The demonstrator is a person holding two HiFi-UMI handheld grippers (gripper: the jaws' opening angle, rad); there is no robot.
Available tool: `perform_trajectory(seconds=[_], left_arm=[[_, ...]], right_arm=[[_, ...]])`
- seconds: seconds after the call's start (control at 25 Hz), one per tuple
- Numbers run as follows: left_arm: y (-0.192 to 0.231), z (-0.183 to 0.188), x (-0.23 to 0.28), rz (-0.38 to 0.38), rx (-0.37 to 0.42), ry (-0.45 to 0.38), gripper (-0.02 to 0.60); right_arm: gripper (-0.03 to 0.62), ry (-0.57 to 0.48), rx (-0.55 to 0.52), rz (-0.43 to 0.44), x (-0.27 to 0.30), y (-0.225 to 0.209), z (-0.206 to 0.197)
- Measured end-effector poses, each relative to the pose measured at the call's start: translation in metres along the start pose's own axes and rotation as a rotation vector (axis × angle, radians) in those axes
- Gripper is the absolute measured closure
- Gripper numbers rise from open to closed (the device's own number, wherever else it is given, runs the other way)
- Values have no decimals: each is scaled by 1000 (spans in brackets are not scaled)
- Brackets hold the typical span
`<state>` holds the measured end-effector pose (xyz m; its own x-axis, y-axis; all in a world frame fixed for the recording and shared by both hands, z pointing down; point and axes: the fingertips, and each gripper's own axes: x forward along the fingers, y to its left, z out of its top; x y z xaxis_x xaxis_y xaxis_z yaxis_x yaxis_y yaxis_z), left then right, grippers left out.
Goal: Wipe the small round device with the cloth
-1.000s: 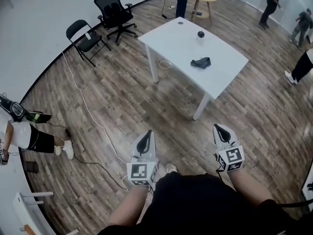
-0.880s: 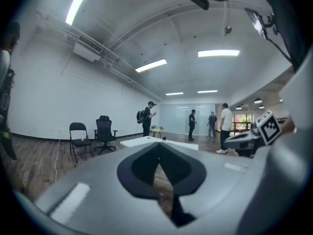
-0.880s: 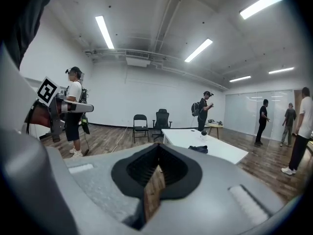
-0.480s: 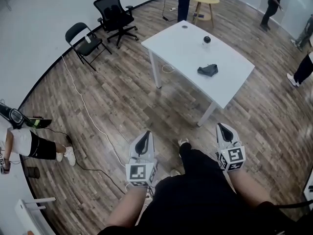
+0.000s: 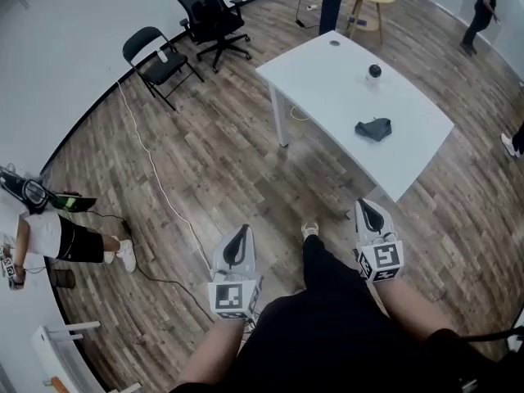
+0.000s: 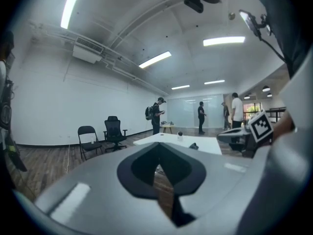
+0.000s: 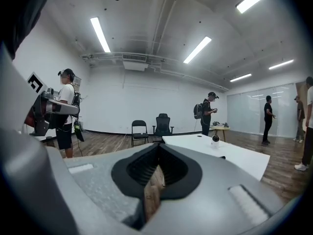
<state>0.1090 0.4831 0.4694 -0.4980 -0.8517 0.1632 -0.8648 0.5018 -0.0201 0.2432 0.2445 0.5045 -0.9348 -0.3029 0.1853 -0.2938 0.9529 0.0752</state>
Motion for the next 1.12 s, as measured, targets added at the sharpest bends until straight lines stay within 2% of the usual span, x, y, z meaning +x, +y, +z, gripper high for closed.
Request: perform_trajectory(seconds=[0.24, 0.4, 0.68, 0.92, 1.12], left_arm=[[25, -1, 70, -2, -22, 51, 577], [31, 24, 137, -29, -22, 48, 577], [32, 67, 247, -85, 32, 3, 577], [23, 98, 315, -142, 80, -8, 577], [9, 136, 349, -206, 130, -132, 577]], right_arm=[[592, 53, 27, 15, 68, -23, -6], [592, 66, 33, 7, 118, -62, 7], [592, 53, 79, 27, 198, -109, 20], [592, 81, 133, 23, 245, -135, 10], [592, 75, 134, 21, 270, -139, 10]])
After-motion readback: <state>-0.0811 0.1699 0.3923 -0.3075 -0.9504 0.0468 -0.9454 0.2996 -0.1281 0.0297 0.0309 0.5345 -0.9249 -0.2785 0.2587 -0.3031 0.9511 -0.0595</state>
